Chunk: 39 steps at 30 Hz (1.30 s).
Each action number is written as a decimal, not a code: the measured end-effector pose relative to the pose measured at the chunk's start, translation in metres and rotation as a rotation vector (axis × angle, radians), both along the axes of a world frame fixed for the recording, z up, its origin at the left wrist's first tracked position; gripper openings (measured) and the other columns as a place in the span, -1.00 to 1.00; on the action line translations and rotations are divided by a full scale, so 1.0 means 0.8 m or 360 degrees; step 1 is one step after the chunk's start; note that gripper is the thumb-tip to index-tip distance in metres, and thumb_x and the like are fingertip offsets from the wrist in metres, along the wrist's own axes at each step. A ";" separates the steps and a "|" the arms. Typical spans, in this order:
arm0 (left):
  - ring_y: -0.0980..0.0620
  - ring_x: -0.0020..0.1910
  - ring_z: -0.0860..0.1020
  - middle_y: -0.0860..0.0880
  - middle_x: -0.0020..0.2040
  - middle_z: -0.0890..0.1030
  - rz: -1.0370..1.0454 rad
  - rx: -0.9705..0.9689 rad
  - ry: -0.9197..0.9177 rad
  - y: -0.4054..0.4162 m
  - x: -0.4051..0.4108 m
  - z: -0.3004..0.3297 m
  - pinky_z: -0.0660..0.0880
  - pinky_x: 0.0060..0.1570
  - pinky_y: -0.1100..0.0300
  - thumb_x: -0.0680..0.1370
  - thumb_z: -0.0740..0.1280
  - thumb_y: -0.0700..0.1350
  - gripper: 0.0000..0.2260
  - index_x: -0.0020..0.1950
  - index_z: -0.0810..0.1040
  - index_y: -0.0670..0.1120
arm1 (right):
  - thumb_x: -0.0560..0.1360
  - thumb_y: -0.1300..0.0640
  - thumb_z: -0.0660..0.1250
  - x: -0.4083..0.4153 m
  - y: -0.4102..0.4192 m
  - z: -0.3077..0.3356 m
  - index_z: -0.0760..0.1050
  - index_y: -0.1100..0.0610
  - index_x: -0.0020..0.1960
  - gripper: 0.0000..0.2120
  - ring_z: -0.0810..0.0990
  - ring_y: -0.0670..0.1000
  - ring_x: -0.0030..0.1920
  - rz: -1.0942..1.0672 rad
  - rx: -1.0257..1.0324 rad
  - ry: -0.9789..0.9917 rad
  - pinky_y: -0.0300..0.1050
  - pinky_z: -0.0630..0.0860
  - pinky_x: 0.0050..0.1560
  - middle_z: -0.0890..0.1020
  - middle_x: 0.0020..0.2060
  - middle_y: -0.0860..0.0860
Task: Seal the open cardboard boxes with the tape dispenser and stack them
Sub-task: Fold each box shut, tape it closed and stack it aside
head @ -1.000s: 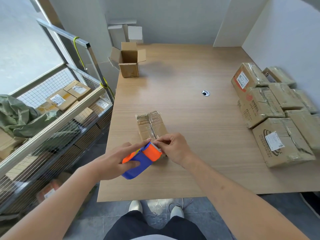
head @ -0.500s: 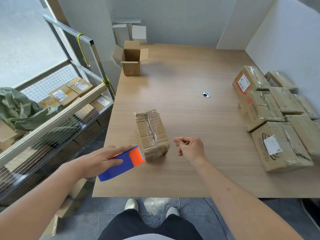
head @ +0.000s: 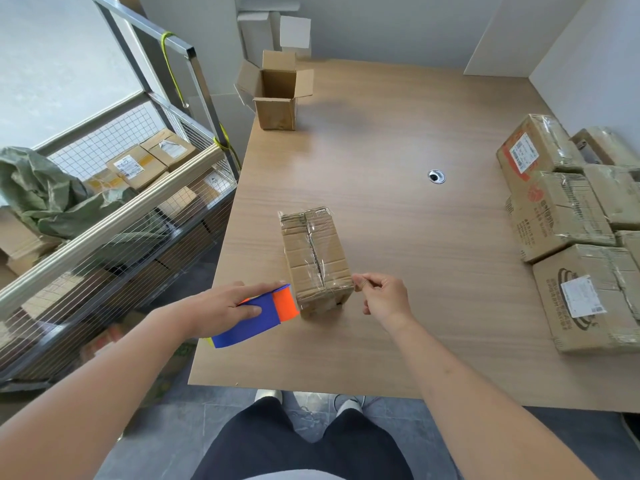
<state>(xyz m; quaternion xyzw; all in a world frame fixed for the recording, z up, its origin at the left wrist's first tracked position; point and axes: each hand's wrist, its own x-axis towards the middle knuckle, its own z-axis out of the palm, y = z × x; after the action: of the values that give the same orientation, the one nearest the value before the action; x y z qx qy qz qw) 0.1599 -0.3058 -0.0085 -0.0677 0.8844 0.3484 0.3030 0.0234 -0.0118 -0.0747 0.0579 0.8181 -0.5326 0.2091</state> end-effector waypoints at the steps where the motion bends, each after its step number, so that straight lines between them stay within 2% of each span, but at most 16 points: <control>1: 0.01 0.12 0.51 0.10 0.17 0.48 0.0011 -0.0003 -0.0005 0.001 -0.003 -0.002 0.43 0.25 -0.05 0.71 0.18 0.06 -0.48 0.39 0.10 0.68 | 0.58 0.03 0.43 0.002 -0.002 -0.008 0.70 -0.01 -0.04 -0.92 0.42 -0.03 -0.49 0.0015 -0.0006 -0.0033 0.10 0.64 -0.37 0.65 -0.30 0.02; 3: 0.02 0.14 0.49 0.12 0.19 0.47 0.0024 -0.0002 -0.0016 0.002 -0.005 -0.005 0.42 0.28 -0.06 0.71 0.18 0.04 -0.47 0.39 0.11 0.68 | 0.64 -0.03 0.33 0.008 -0.003 -0.022 0.62 0.02 0.23 -0.77 0.48 -0.04 -0.37 0.0078 0.0037 -0.0171 -0.05 0.60 -0.42 0.67 -0.08 0.09; 4: 0.02 0.15 0.49 0.12 0.19 0.46 0.0022 -0.0003 -0.0021 0.001 -0.006 -0.006 0.42 0.29 -0.07 0.71 0.18 0.03 -0.47 0.39 0.11 0.68 | 0.66 -0.05 0.27 0.012 -0.004 -0.028 0.52 0.04 0.37 -0.67 0.52 -0.03 -0.29 0.0107 0.0054 -0.0257 -0.06 0.61 -0.35 0.66 0.04 0.09; 6: 0.02 0.13 0.49 0.13 0.16 0.46 0.0016 -0.0007 -0.0024 -0.001 -0.005 -0.007 0.42 0.28 -0.07 0.71 0.18 0.03 -0.47 0.39 0.11 0.68 | 0.70 -0.02 0.18 0.018 -0.006 -0.037 0.36 0.09 0.53 -0.57 0.60 0.06 0.01 0.0163 0.0155 -0.0203 0.08 0.61 0.09 0.60 0.27 0.11; 7: 0.03 0.11 0.49 0.13 0.14 0.46 0.0017 -0.0005 -0.0023 -0.002 -0.004 -0.007 0.43 0.27 -0.07 0.71 0.18 0.03 -0.47 0.39 0.10 0.68 | 0.72 0.02 0.14 0.020 -0.007 -0.038 0.35 0.12 0.53 -0.58 0.58 0.11 0.19 0.0155 0.0240 -0.0047 0.09 0.50 0.30 0.56 0.35 0.12; 8: 0.03 0.10 0.49 0.12 0.13 0.46 0.0016 -0.0002 -0.0023 -0.003 -0.004 -0.007 0.43 0.26 -0.07 0.71 0.18 0.03 -0.47 0.39 0.10 0.68 | 0.72 0.06 0.12 0.021 -0.006 -0.034 0.38 0.15 0.51 -0.60 0.52 0.14 0.32 0.0098 0.0310 0.0168 0.06 0.40 0.40 0.53 0.37 0.13; 10: 0.03 0.10 0.49 0.12 0.12 0.46 0.0018 0.0009 -0.0021 -0.002 -0.005 -0.008 0.44 0.25 -0.06 0.71 0.18 0.02 -0.46 0.39 0.10 0.68 | 0.71 0.05 0.13 0.020 -0.005 -0.019 0.41 0.15 0.48 -0.61 0.46 0.15 0.38 0.0063 0.0401 0.0739 0.05 0.35 0.44 0.52 0.34 0.12; 12: 0.04 0.10 0.49 0.12 0.13 0.46 0.0021 0.0023 -0.0014 0.000 -0.007 -0.009 0.44 0.25 -0.05 0.71 0.18 0.02 -0.46 0.39 0.11 0.68 | 0.68 -0.13 0.13 0.014 -0.008 -0.006 0.31 0.10 0.56 -0.47 0.33 0.11 0.52 0.0489 0.0532 0.1224 0.03 0.23 0.52 0.40 0.48 0.08; 14: 0.04 0.10 0.49 0.12 0.13 0.46 0.0014 0.0034 -0.0010 -0.001 -0.008 -0.011 0.44 0.24 -0.04 0.71 0.18 0.02 -0.46 0.40 0.11 0.67 | 0.62 -0.34 0.07 0.010 -0.021 -0.003 0.15 0.01 0.65 -0.29 0.08 0.03 0.63 0.1109 0.0692 0.1458 -0.01 0.03 0.60 0.16 0.63 0.03; 16: 0.03 0.08 0.50 0.12 0.11 0.46 0.0004 0.0045 -0.0003 -0.001 -0.006 -0.012 0.44 0.21 0.00 0.71 0.18 0.02 -0.46 0.40 0.10 0.68 | 0.59 -0.40 0.06 0.009 -0.036 -0.006 0.13 -0.03 0.65 -0.26 0.02 0.07 0.65 0.1439 0.0864 0.1621 0.08 0.05 0.62 0.08 0.65 0.06; 20: 0.02 0.05 0.51 0.10 0.10 0.45 0.0017 0.0113 0.0019 -0.001 0.000 -0.015 0.47 0.17 0.04 0.71 0.19 0.01 -0.45 0.42 0.08 0.66 | 0.60 -0.21 0.24 0.006 -0.043 -0.028 0.22 -0.08 0.62 -0.37 0.17 0.12 0.61 0.1448 0.1013 0.1905 0.17 0.24 0.54 0.19 0.62 0.06; 23: -0.02 0.04 0.52 0.07 0.09 0.46 0.0017 0.0196 0.0034 -0.006 0.016 -0.022 0.49 0.16 0.02 0.71 0.22 -0.01 -0.43 0.46 0.10 0.61 | 0.53 -0.05 0.42 0.000 -0.040 -0.039 0.18 -0.12 0.63 -0.26 0.17 0.10 0.62 0.1440 0.1042 0.1961 0.15 0.21 0.55 0.18 0.62 0.03; 25: 0.00 0.06 0.53 0.12 0.09 0.47 0.0046 0.0273 0.0046 -0.012 0.027 -0.028 0.48 0.16 0.03 0.71 0.23 -0.04 -0.43 0.48 0.13 0.58 | 0.53 -0.03 0.43 -0.003 -0.042 -0.040 0.17 -0.14 0.62 -0.25 0.17 0.10 0.61 0.1449 0.1035 0.1980 0.15 0.20 0.56 0.19 0.62 0.03; 32: 0.21 0.10 0.49 0.27 0.09 0.47 0.0046 0.0245 0.0051 -0.045 0.052 -0.038 0.39 0.16 0.09 0.69 0.22 0.00 -0.46 0.50 0.14 0.54 | 0.59 -0.24 0.29 -0.001 -0.043 -0.026 0.23 -0.17 0.60 -0.38 0.18 0.10 0.61 0.1507 0.1015 0.1826 0.16 0.20 0.56 0.21 0.62 0.01; 36: 0.06 -0.01 0.52 0.11 0.03 0.47 0.0047 0.0098 0.0059 -0.029 0.046 -0.042 0.45 0.07 0.07 0.71 0.20 0.04 -0.46 0.45 0.07 0.63 | 0.59 -0.43 0.09 0.004 -0.044 -0.011 0.04 -0.26 0.63 -0.32 -0.05 0.03 0.65 0.1650 0.1055 0.1493 0.11 -0.07 0.63 0.00 0.66 -0.08; 39: 0.07 -0.06 0.52 0.09 0.00 0.46 0.0066 -0.0077 0.0094 -0.009 0.033 -0.045 0.44 0.01 0.07 0.69 0.16 0.15 -0.50 0.43 0.02 0.66 | 0.59 -0.46 0.02 0.008 -0.047 -0.003 -0.01 -0.33 0.61 -0.35 -0.13 -0.02 0.65 0.1630 0.1063 0.1349 0.06 -0.17 0.62 -0.06 0.65 -0.15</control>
<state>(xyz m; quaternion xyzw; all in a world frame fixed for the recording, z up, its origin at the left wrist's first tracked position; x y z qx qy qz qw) 0.1867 -0.3130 -0.0449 -0.0829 0.8996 0.3350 0.2676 0.0294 -0.0495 -0.0769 -0.4806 0.8716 -0.0681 0.0690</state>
